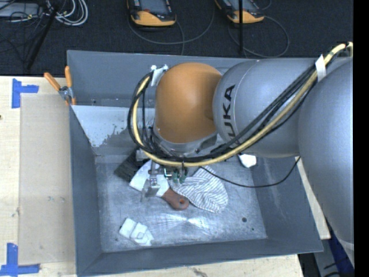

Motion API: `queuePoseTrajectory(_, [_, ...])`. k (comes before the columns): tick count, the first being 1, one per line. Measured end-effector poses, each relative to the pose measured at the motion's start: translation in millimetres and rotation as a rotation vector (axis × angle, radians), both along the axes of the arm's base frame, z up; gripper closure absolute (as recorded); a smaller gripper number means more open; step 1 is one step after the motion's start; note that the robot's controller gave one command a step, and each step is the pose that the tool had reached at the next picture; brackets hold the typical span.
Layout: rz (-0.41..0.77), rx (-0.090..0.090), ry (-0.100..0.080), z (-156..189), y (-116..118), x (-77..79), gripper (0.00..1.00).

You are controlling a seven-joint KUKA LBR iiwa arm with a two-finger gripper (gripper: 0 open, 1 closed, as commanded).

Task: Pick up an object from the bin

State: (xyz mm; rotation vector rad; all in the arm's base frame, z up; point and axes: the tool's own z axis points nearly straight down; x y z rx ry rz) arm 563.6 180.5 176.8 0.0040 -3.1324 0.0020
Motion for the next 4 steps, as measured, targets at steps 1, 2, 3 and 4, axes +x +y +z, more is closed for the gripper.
queuePoseTrajectory(1, [-0.006, 0.001, -0.007, 4.5, -1.4, 2.1, 1.00])
queuePoseTrajectory(2, [-0.006, 0.001, -0.007, 4.5, -1.4, 2.1, 1.00])
queuePoseTrajectory(3, [0.034, 0.001, -0.006, 9.3, -22.5, -13.7, 1.00])
queuePoseTrajectory(4, [-0.012, 0.001, -0.009, -5.8, -59.1, -61.2, 1.00])
